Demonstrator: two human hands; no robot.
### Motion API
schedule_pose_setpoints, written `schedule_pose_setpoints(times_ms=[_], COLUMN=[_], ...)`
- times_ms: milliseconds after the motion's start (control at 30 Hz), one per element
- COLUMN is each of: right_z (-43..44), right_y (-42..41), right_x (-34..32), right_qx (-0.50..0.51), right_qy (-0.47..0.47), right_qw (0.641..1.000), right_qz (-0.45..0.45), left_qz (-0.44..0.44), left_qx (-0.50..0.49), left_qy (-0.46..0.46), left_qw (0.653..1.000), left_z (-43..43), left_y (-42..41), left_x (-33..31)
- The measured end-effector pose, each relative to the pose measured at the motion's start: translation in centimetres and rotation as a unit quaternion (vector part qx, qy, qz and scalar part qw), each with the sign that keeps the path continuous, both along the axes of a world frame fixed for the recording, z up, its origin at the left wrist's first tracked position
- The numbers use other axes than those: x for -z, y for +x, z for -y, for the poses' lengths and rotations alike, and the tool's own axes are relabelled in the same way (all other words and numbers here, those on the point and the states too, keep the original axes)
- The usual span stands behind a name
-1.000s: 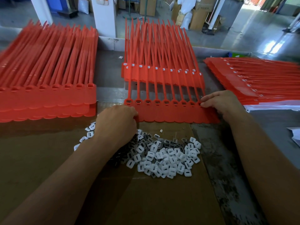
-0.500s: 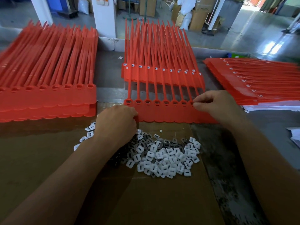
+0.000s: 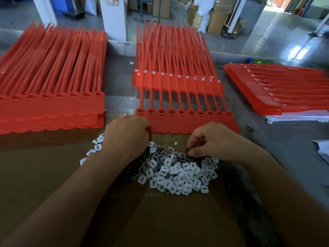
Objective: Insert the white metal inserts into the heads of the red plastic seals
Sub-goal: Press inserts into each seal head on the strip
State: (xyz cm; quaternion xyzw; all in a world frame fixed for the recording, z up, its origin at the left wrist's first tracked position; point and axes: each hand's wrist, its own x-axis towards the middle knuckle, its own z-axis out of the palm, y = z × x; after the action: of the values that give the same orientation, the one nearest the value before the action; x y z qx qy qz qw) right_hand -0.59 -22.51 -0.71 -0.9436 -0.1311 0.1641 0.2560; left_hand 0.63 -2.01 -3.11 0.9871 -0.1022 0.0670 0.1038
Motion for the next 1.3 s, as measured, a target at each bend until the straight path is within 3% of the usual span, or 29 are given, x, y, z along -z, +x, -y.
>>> schedule_pose_setpoints(times_ms=[267,433,633,967,1133,1300], right_z=[0.1,0.6,1.2,3.3,5.5,7.5], right_y=[-0.2,-0.2,0.0,0.8,2.4,4.5], right_x=[-0.2,-0.5,-0.6,-0.1,0.5,1.3], right_qx=[-0.001,0.077,0.122,0.207,0.269,0.337], right_qy=[0.021,0.121,0.132,0.197,0.182,0.174], right_qw=[1.0,0.99,0.984,0.955,0.928,0.902], right_qz=[-0.002,-0.009,-0.003,0.076,0.184,0.206], left_qz=[0.002,-0.002,-0.003,0.001,0.003,0.005], left_qx=[0.003,0.004,0.004,0.005,0.003,0.005], left_qy=[-0.001,-0.002,0.001,0.002,0.002,-0.001], left_qw=[1.0,1.0,1.0,1.0,1.0,1.0], left_z=[0.0,0.0,0.0,0.0,0.0,0.0], left_y=[0.0,0.0,0.0,0.0,0.0,0.0], left_x=[0.0,-0.1,-0.1,0.0,0.1,0.1])
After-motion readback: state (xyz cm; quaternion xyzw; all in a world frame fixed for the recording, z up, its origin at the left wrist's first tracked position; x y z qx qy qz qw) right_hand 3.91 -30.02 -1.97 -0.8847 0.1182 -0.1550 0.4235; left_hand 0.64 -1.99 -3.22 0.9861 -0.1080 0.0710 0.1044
